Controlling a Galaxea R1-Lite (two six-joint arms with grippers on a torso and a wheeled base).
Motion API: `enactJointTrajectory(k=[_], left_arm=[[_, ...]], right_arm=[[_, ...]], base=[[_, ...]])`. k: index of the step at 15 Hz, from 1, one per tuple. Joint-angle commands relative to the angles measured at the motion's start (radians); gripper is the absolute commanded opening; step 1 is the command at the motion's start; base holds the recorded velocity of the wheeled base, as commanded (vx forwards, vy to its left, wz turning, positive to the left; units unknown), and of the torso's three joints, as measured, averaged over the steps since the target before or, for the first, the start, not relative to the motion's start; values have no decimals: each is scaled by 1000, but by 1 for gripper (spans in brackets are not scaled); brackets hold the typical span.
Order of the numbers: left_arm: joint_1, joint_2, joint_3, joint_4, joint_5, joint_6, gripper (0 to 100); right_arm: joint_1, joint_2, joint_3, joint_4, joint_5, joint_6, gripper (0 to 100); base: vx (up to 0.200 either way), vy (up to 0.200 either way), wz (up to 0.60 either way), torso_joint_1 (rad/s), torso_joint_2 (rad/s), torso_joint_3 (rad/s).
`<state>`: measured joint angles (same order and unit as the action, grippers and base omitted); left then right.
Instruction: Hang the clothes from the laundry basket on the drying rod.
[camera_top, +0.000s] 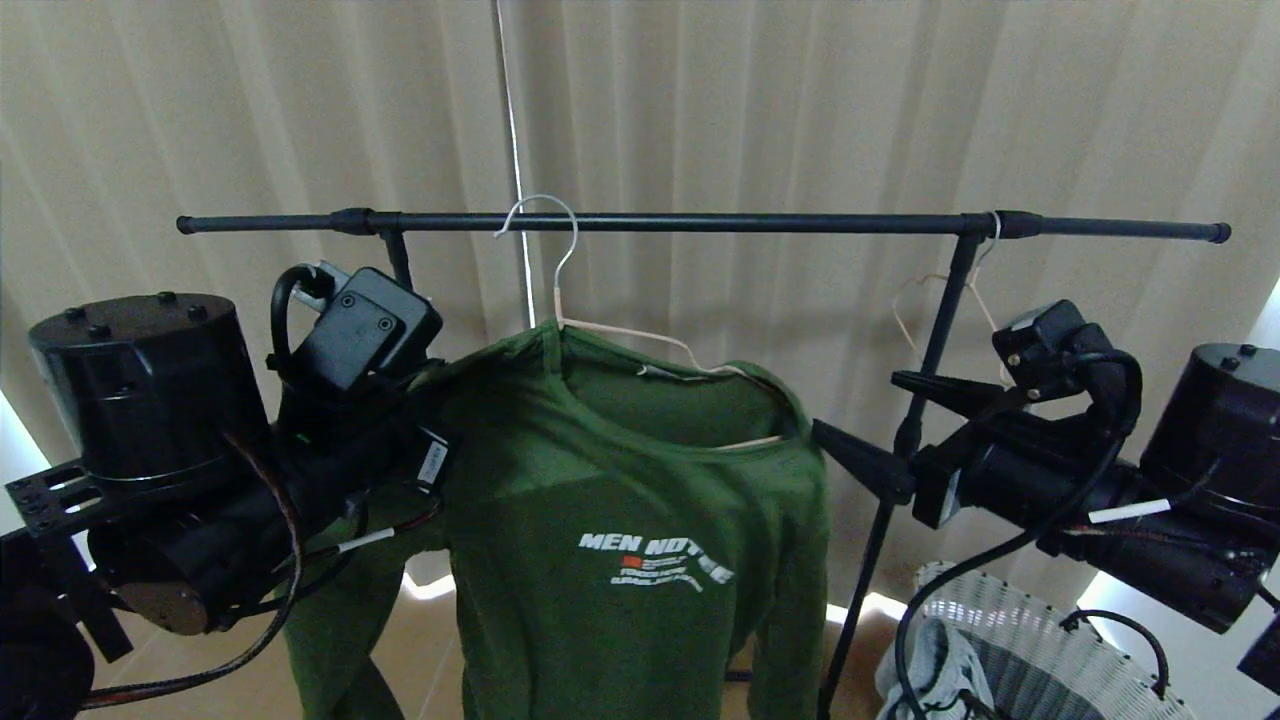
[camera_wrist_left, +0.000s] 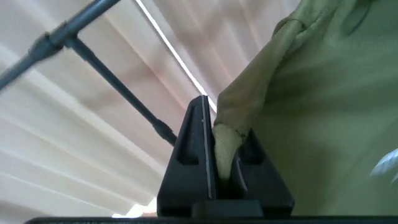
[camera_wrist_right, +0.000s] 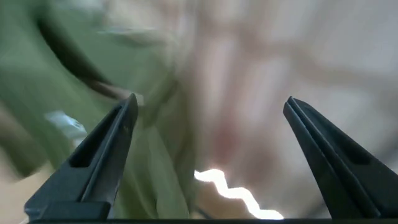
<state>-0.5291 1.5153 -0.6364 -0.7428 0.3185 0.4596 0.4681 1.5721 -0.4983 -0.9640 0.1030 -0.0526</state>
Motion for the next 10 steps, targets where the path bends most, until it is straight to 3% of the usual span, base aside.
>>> enactJointTrajectory(k=[1,5,8,10], left_arm=[[-18,9,0,-18,1,-22,0],[-74,14,6,-83,-3,-36,0],[-95,14,23,-106,-10,-32,0],[-120,20,34,-127,-10,-22,0]], right_arm=[[86,-34,9,1,0,-3,100],[110,31,-78,2,-3,-47,100],[106,124,-201,11,-8,-119,100],[104,143,-264,70,-8,-161,100]], base=[[0,0,0,0,0,0],[0,0,0,0,0,0],[0,0,0,0,0,0],[0,0,0,0,0,0]])
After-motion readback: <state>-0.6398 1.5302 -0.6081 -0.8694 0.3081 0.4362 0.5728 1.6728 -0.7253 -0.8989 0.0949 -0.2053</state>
